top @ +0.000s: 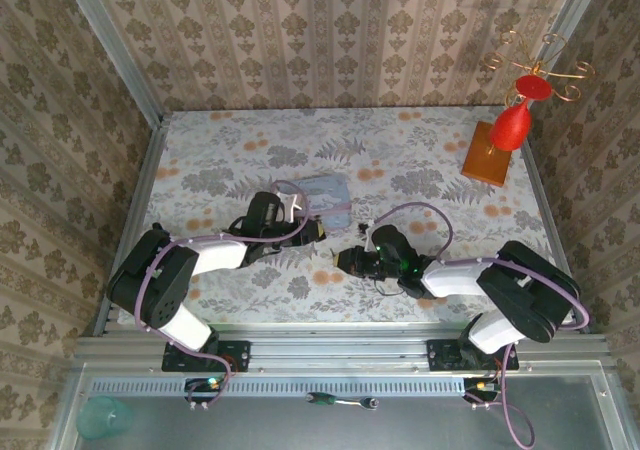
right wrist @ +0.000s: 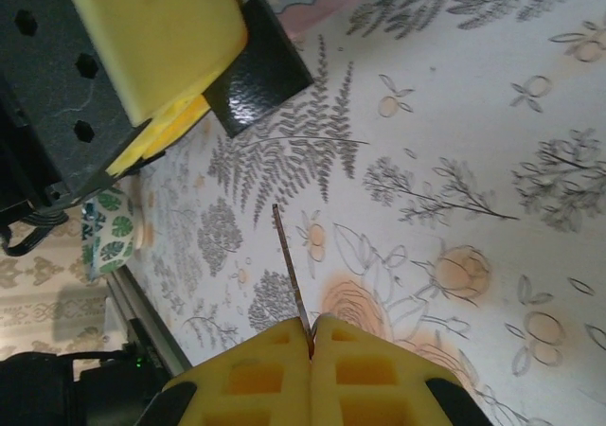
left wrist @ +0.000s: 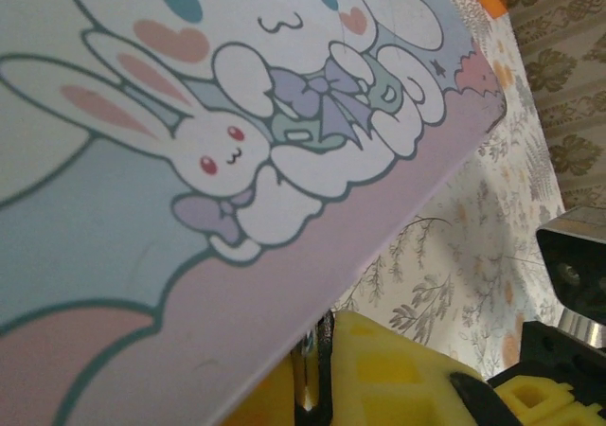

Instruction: Unlock the padlock with the key

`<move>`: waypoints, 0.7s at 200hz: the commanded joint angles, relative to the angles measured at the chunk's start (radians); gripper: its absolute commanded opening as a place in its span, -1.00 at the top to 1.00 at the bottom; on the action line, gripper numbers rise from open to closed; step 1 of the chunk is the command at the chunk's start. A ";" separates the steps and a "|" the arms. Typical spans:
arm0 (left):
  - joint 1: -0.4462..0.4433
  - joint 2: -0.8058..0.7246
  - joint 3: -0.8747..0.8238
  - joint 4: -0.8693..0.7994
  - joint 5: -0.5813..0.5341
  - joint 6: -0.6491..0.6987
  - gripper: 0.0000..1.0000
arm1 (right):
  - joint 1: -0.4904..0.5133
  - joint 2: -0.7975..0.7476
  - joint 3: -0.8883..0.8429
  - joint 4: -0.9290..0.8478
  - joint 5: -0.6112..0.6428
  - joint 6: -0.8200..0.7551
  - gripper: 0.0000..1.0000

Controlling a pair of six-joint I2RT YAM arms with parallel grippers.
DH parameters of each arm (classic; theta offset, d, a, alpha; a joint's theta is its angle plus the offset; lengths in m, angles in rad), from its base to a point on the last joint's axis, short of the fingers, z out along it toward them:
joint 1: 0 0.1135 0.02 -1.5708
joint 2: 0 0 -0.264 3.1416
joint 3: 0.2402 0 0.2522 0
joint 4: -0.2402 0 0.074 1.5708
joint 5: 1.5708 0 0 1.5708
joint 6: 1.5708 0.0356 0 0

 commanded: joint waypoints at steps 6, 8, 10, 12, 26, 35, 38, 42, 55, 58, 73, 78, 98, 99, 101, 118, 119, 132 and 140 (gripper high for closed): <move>0.013 0.012 -0.018 0.145 0.099 -0.051 0.93 | -0.020 0.037 0.010 0.147 -0.067 0.025 1.00; 0.013 0.012 -0.017 0.146 0.100 -0.051 0.94 | -0.022 0.040 0.010 0.151 -0.070 0.026 1.00; 0.013 0.012 -0.017 0.146 0.101 -0.050 0.94 | -0.024 0.042 0.008 0.154 -0.071 0.027 1.00; 0.013 0.010 -0.017 0.145 0.101 -0.050 0.94 | -0.025 0.043 0.007 0.159 -0.071 0.027 1.00; 0.016 -0.002 -0.019 0.144 0.106 -0.041 0.94 | -0.033 0.050 -0.002 0.185 -0.075 0.035 1.00; 0.017 -0.011 -0.021 0.142 0.108 -0.036 0.95 | -0.036 0.050 -0.006 0.190 -0.075 0.037 1.00; 0.018 -0.014 -0.021 0.142 0.108 -0.035 0.95 | -0.039 0.049 -0.006 0.189 -0.075 0.037 1.00; 0.019 -0.017 -0.023 0.143 0.107 -0.034 0.95 | -0.042 0.050 -0.008 0.190 -0.075 0.037 1.00; 0.019 -0.016 -0.026 0.154 0.110 -0.038 0.96 | -0.047 0.055 -0.008 0.198 -0.077 0.039 1.00; 0.020 -0.013 -0.026 0.158 0.112 -0.040 0.96 | -0.049 0.057 -0.006 0.200 -0.079 0.039 1.00; 0.023 0.001 -0.030 0.198 0.128 -0.063 0.96 | -0.056 0.069 0.003 0.213 -0.095 0.048 1.00; 0.024 0.006 -0.032 0.211 0.147 -0.073 0.97 | -0.058 0.074 0.007 0.218 -0.102 0.051 1.00; 0.025 0.023 -0.041 0.256 0.157 -0.099 0.98 | -0.063 0.085 0.009 0.234 -0.110 0.055 1.00; 0.025 0.023 -0.041 0.256 0.157 -0.100 0.98 | -0.063 0.086 0.009 0.233 -0.111 0.055 1.00; 0.025 0.024 -0.041 0.258 0.158 -0.102 0.98 | -0.064 0.087 0.009 0.233 -0.110 0.055 1.00; 0.028 0.025 -0.042 0.260 0.160 -0.104 0.98 | -0.070 0.102 0.006 0.246 -0.115 0.059 1.00; 0.028 0.024 -0.042 0.259 0.160 -0.103 0.98 | -0.069 0.103 0.006 0.247 -0.116 0.059 1.00; 0.033 0.024 -0.043 0.259 0.164 -0.105 0.99 | -0.073 0.118 0.002 0.271 -0.122 0.067 1.00; 0.036 0.023 -0.045 0.263 0.166 -0.107 0.99 | -0.075 0.129 -0.003 0.291 -0.125 0.073 1.00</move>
